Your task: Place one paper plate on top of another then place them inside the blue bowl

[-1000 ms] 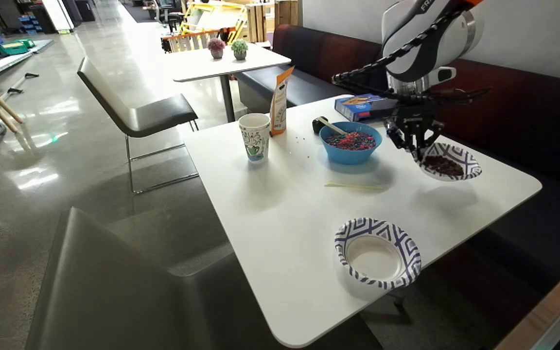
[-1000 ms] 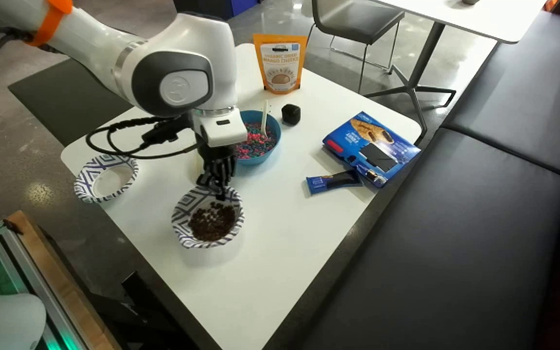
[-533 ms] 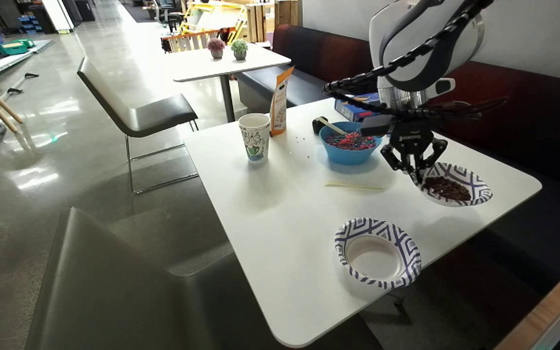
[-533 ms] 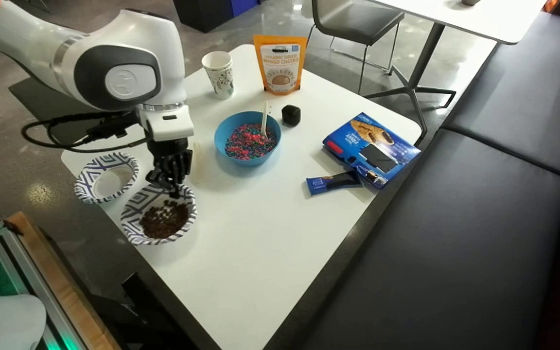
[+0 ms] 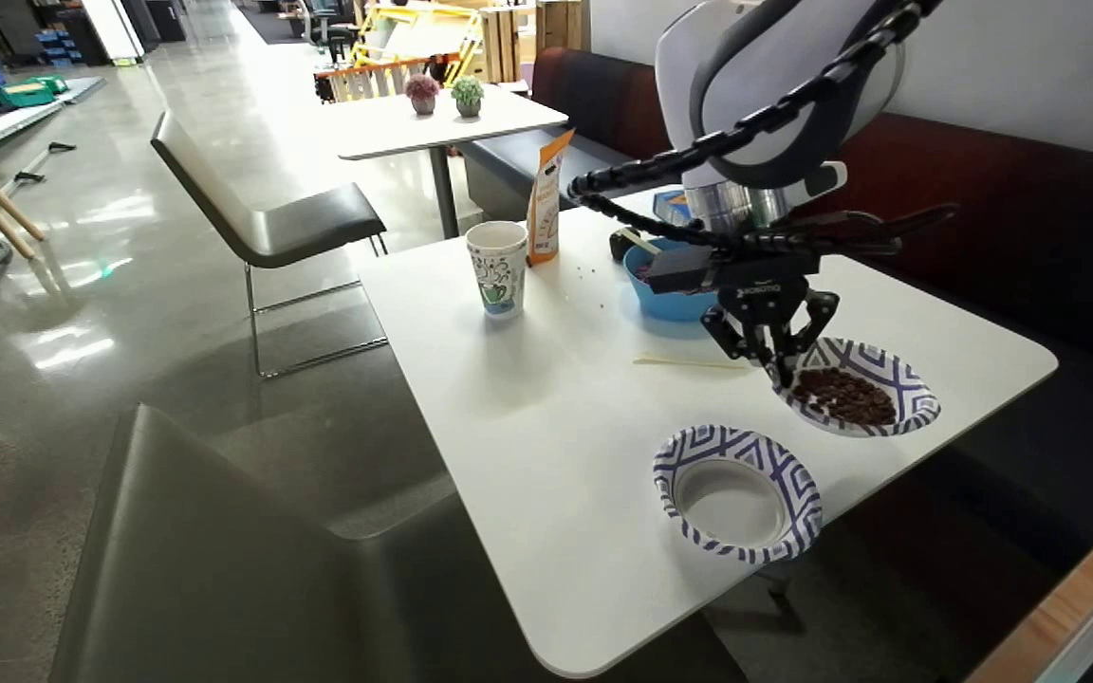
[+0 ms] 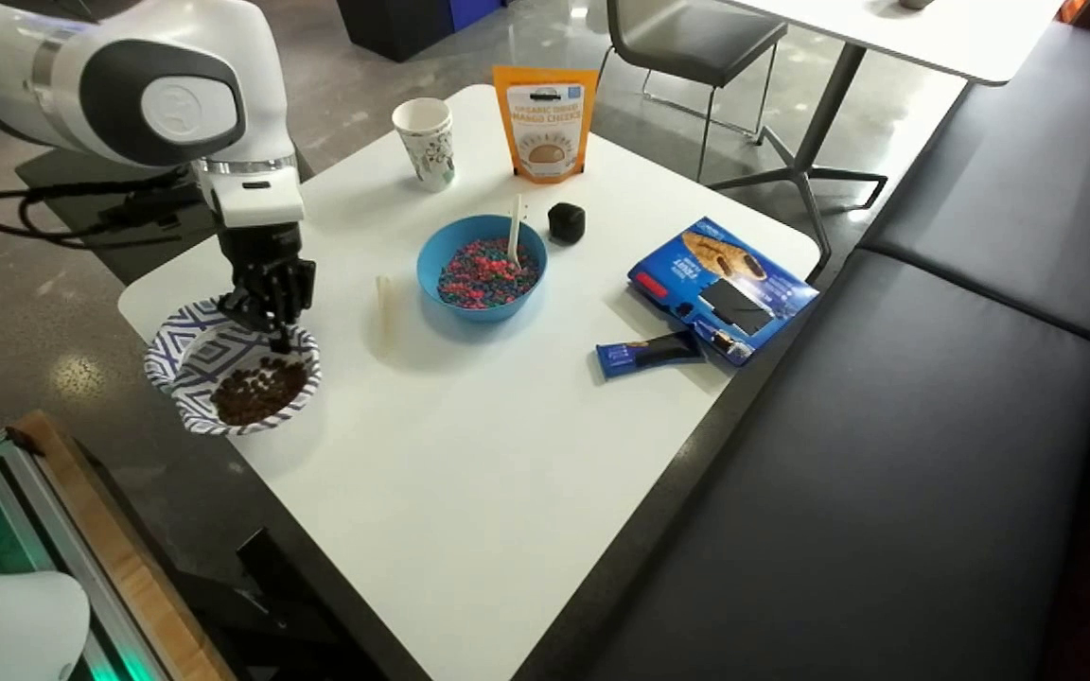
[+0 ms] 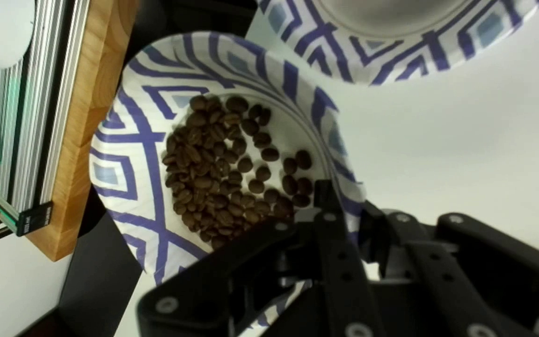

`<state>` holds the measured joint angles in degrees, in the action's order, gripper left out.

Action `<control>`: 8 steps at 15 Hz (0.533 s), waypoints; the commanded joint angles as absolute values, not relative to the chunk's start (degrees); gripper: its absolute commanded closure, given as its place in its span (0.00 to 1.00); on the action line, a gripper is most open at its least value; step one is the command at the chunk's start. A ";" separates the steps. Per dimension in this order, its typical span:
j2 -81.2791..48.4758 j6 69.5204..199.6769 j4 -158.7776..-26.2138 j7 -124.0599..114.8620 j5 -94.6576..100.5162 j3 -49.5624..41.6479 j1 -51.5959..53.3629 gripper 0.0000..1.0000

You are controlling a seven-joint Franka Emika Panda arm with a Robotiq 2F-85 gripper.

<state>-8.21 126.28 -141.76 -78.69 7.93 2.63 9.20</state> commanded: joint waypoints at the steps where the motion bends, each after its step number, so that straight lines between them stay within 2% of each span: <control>1: -8.98 123.64 -138.85 -79.06 3.04 4.55 9.52 0.98; 8: -13.26 126.45 -133.87 -77.77 -5.86 5.21 9.04 0.98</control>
